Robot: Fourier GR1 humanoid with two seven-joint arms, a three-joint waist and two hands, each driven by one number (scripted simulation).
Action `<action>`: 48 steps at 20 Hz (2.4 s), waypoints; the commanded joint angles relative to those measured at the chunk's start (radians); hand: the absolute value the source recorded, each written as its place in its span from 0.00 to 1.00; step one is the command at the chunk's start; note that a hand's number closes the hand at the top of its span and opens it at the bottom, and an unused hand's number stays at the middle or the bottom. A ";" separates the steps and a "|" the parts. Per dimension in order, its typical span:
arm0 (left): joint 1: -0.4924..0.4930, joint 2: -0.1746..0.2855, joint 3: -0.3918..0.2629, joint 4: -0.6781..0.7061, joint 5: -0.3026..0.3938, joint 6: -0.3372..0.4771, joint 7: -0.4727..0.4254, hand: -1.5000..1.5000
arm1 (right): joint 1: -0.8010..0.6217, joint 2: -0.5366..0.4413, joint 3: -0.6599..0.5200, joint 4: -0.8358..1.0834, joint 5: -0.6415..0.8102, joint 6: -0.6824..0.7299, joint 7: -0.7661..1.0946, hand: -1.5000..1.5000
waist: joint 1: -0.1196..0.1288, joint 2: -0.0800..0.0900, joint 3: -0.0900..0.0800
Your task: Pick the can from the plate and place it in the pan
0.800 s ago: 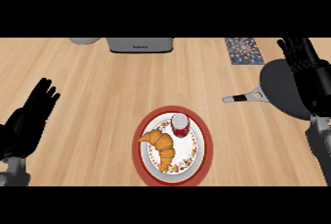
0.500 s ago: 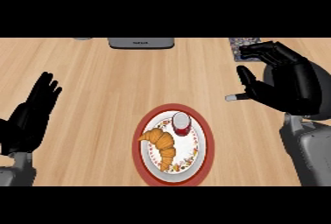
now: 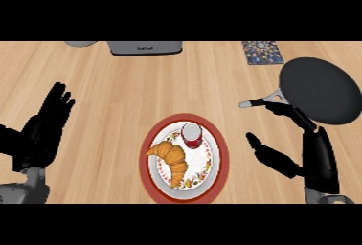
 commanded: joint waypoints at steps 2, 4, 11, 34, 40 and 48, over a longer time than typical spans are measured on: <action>-0.024 -0.014 -0.008 0.031 -0.015 -0.008 -0.004 0.50 | 0.131 -0.086 0.116 -0.213 0.252 0.037 0.190 0.00 | 0.014 0.006 -0.001; -0.026 0.012 0.004 -0.027 0.002 -0.024 0.045 0.50 | 0.092 -0.103 0.112 -0.223 0.322 0.088 0.267 0.00 | 0.035 0.008 0.000; -0.071 -0.057 -0.049 0.030 -0.058 0.002 0.015 0.50 | -0.175 -0.095 0.183 -0.293 0.372 0.464 0.628 0.00 | 0.051 0.014 -0.001; -0.047 -0.069 0.004 0.065 -0.063 -0.042 -0.026 0.50 | -0.504 0.134 0.355 0.135 0.239 1.053 1.003 0.00 | 0.045 0.012 0.000; -0.045 -0.044 0.036 0.046 -0.030 -0.073 0.018 0.50 | -0.536 0.238 0.410 0.165 0.324 1.063 1.093 0.00 | 0.045 0.010 0.001; -0.053 -0.066 0.039 0.059 -0.041 -0.091 -0.007 0.50 | -0.670 0.341 0.342 0.393 0.338 1.019 1.050 0.00 | 0.061 0.014 0.001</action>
